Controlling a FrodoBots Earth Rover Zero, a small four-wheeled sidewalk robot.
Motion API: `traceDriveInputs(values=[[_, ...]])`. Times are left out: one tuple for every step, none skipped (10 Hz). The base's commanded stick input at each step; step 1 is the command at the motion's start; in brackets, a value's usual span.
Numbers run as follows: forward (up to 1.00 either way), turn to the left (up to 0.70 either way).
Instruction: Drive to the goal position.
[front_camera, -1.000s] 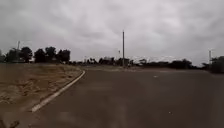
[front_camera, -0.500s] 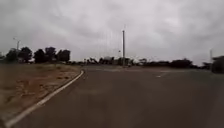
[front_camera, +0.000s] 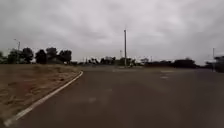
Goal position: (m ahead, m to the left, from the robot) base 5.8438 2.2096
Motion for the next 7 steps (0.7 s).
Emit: traceDriveInputs(values=[[0.85, 0.0], [0.85, 0.0], [0.85, 0.0], [0.85, 0.0], [0.85, 0.0], [0.85, 0.0], [0.85, 0.0]])
